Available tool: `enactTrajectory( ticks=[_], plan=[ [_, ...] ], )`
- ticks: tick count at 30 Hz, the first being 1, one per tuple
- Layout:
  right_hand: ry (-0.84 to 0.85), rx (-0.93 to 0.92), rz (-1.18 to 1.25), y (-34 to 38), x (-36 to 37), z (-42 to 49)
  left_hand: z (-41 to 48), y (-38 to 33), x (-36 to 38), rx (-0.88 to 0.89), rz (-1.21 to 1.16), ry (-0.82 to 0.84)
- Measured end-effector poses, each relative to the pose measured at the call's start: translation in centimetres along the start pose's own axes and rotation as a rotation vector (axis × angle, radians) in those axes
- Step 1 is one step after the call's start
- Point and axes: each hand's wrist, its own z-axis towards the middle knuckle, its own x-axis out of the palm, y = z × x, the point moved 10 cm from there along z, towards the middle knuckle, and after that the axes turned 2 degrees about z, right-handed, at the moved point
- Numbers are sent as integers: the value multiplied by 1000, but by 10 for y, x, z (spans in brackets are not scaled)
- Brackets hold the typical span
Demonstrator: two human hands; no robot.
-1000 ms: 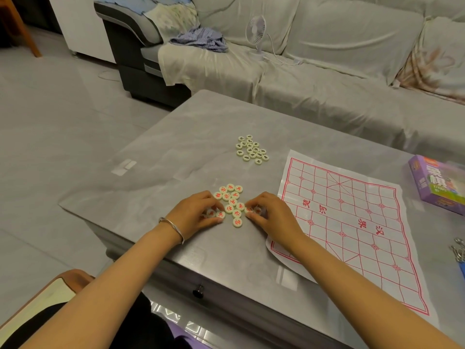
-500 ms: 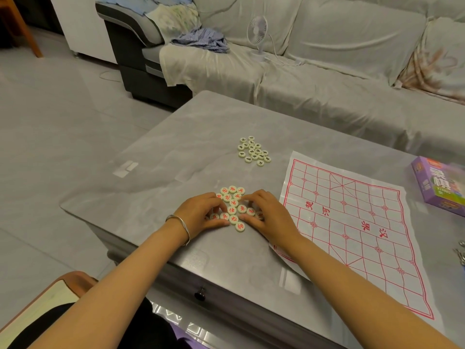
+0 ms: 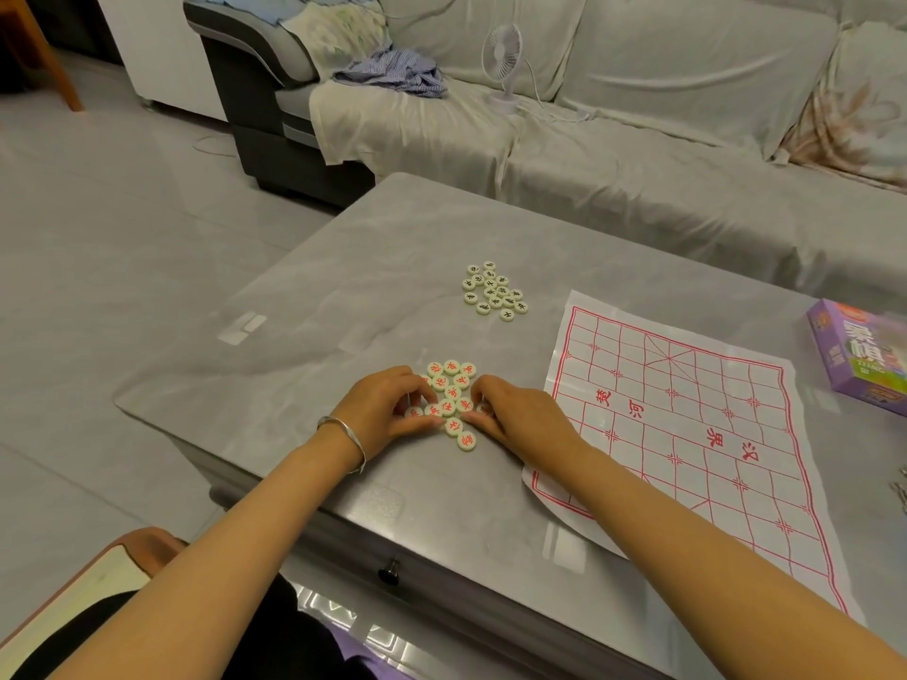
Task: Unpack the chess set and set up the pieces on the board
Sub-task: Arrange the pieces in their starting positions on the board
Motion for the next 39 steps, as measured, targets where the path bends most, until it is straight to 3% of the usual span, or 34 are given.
enactTrajectory(
  ticks=[5, 9, 14, 22, 29, 35, 39],
  plan=[
    [-19, 3, 82, -5, -7, -2, 4, -1, -6, -5, -26, -40],
    [-268, 91, 337, -42, -46, -19, 18, -17, -17, -16, -141, -156],
    [-422, 274, 451, -137, -73, -67, 68, -61, 12, -7, -154, -120],
    [-447, 441, 325, -249, -99, -109, 179, -156, 111, 145, -107, 66],
    [-308, 482, 158, -287, -73, -100, 222, -170, 184, 83, 73, 250],
    [-298, 483, 154, -283, -74, -104, 213, -168, 178, 101, 53, 247],
    [-470, 466, 240, -263, -97, -117, 185, -143, 125, 84, -63, 141]
  ],
)
